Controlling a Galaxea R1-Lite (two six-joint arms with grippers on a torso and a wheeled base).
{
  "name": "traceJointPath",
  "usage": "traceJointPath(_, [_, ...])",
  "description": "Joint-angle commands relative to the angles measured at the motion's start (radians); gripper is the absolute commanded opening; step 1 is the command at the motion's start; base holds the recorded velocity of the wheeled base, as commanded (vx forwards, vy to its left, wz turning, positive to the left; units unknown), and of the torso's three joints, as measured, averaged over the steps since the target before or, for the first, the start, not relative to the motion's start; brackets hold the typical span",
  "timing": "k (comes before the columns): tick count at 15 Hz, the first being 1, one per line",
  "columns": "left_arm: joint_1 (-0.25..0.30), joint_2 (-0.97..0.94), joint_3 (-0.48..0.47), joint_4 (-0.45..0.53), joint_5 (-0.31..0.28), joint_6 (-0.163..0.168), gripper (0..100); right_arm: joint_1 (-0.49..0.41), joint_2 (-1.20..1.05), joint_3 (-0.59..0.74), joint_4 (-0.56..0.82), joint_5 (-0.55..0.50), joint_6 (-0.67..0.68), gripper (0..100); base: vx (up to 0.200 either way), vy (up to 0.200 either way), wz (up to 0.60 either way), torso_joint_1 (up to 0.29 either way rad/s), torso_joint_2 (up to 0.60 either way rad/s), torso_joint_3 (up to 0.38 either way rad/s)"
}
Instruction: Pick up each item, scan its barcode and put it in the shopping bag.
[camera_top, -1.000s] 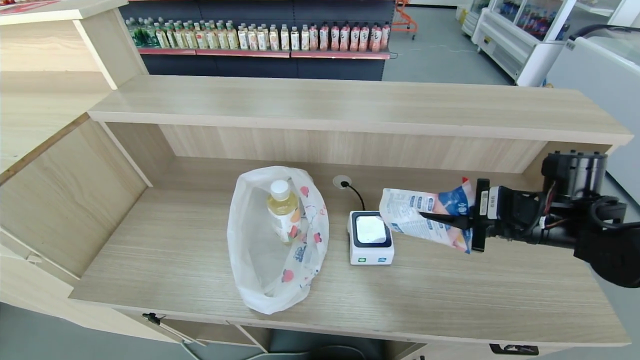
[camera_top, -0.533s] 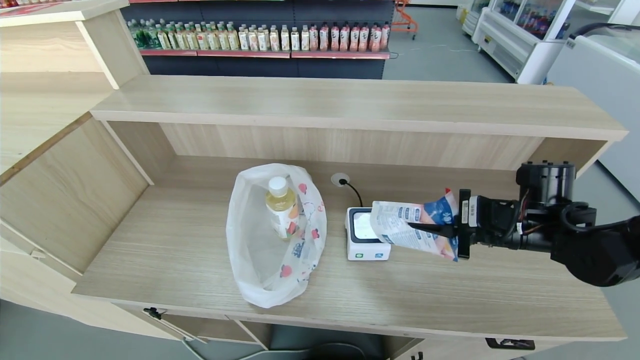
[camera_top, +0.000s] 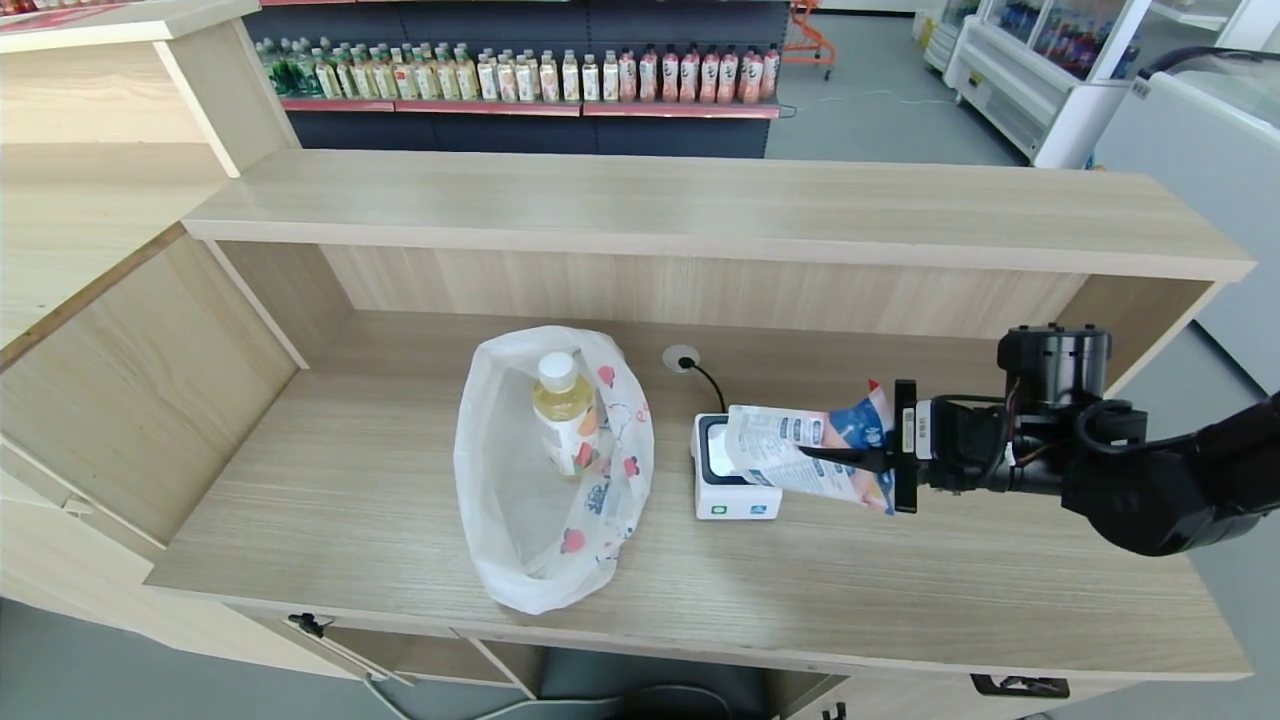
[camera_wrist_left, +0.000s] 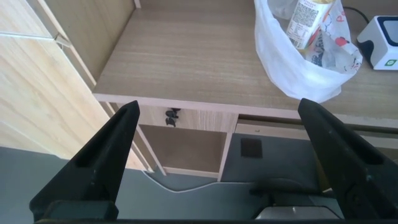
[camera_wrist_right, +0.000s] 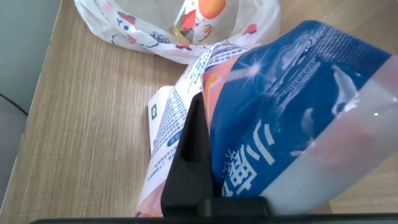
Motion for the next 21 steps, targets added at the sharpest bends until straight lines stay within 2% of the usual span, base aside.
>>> traceJointPath(1, [0.0, 0.0, 0.0, 0.0, 0.0, 0.0, 100, 0.0, 0.03, -0.023, -0.001, 0.006, -0.006, 0, 0.0, 0.0, 0.0, 0.0, 0.0, 0.0])
traceJointPath(6, [0.0, 0.0, 0.0, 0.0, 0.0, 0.0, 100, -0.009, 0.106, -0.075, -0.09, 0.052, -0.003, 0, 0.0, 0.0, 0.0, 0.0, 0.0, 0.0])
traceJointPath(13, [0.0, 0.0, 0.0, 0.0, 0.0, 0.0, 100, -0.021, 0.148, -0.092, -0.099, 0.069, -0.006, 0, 0.0, 0.0, 0.0, 0.0, 0.0, 0.0])
traceJointPath(21, [0.0, 0.0, 0.0, 0.0, 0.0, 0.0, 100, -0.018, 0.213, -0.138, -0.18, 0.098, -0.001, 0, 0.0, 0.0, 0.0, 0.0, 0.0, 0.0])
